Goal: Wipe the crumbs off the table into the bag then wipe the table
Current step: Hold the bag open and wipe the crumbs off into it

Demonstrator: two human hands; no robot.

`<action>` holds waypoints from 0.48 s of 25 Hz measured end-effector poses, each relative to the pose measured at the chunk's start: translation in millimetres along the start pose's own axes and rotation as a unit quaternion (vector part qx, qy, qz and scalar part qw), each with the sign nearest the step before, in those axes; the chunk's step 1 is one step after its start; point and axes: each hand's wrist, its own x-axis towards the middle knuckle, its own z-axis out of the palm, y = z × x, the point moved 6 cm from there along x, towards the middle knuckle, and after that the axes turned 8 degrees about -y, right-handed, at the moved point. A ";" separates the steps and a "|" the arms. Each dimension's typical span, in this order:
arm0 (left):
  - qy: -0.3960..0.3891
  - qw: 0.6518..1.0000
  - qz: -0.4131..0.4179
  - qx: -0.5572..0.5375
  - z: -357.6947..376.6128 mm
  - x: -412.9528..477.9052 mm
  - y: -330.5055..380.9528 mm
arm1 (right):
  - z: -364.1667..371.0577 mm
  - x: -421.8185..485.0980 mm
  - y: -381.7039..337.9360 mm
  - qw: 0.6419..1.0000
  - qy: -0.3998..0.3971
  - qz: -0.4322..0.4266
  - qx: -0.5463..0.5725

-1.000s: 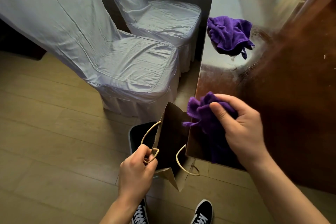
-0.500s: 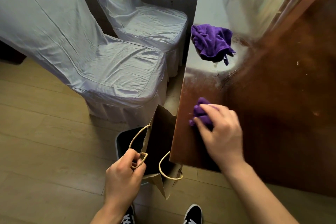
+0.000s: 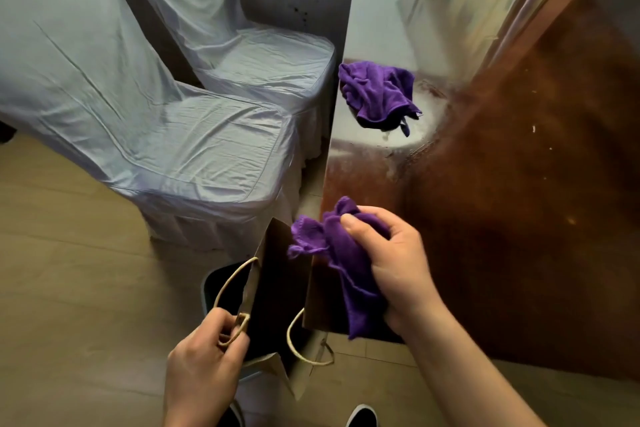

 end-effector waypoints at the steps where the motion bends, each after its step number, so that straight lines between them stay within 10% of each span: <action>1: -0.004 1.000 -0.006 -0.005 0.9 0.6 -3.9 | -1.3 0.7 -0.5 1.000 -0.002 0.001 -0.004; 12: 0.040 0.996 -0.074 -0.016 -10.6 15.4 -55.8 | 71.8 11.3 5.9 0.967 -0.095 -0.102 -0.214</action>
